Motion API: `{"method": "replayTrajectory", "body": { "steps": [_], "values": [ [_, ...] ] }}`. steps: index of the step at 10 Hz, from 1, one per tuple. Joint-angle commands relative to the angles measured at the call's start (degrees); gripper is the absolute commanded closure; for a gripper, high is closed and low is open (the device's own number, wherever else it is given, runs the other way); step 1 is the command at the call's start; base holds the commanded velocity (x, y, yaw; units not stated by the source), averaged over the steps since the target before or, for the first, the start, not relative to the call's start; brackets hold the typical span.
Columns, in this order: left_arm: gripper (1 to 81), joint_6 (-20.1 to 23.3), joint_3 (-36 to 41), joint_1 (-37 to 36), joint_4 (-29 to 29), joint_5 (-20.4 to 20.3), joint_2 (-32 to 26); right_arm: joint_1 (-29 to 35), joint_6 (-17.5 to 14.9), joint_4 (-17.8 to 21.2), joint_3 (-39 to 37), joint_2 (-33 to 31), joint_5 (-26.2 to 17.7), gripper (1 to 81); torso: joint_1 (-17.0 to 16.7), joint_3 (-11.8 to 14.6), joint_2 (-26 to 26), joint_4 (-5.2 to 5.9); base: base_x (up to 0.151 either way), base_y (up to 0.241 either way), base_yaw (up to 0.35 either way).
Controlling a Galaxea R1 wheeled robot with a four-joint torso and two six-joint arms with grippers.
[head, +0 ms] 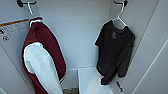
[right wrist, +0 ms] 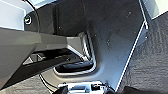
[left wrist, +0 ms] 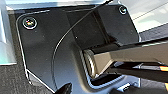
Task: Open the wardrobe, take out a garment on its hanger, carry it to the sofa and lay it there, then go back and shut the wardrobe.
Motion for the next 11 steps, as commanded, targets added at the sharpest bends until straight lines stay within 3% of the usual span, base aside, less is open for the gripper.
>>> {"method": "replayTrajectory", "body": {
  "steps": [1,4,7,8,9,10,11],
  "values": [
    [1.0,0.5,0.2,-0.8,0.7,2.8,0.2,1.5,-0.1,-0.3,0.0,0.1,-3.8,1.0,0.0,0.0,0.0,0.0,0.088,0.0,0.0],
    [1.0,0.5,0.2,-0.8,0.7,2.9,0.2,1.5,-0.1,-0.3,0.0,0.1,-4.0,1.0,0.0,0.0,0.0,0.0,0.083,0.0,0.0],
    [1.0,0.4,0.2,-0.8,0.6,2.8,0.2,1.2,-0.2,-0.4,0.0,0.0,-3.8,1.0,0.1,0.0,0.0,0.0,0.0,0.0,0.0],
    [1.0,0.4,0.2,-0.8,0.6,2.8,0.1,1.2,-0.2,-0.5,0.0,0.0,-3.8,1.0,0.0,4.6,0.0,0.0,0.0,0.0,0.0],
    [1.0,0.4,0.2,-0.8,0.6,2.8,0.0,1.1,-0.2,-0.5,-0.1,-0.1,-3.8,1.0,0.0,5.6,0.0,0.0,0.0,0.0,0.0],
    [1.0,0.4,0.2,-0.8,0.6,2.8,0.0,1.1,-0.2,-0.5,-0.1,-0.1,-3.7,1.0,0.1,5.1,0.0,0.0,0.0,0.0,0.0],
    [1.0,0.4,0.2,-1.0,0.5,2.8,-0.3,1.1,-0.2,-0.4,-0.1,-0.1,-3.7,1.0,0.1,2.5,0.0,0.0,0.0,0.0,0.0]
  ]
}}
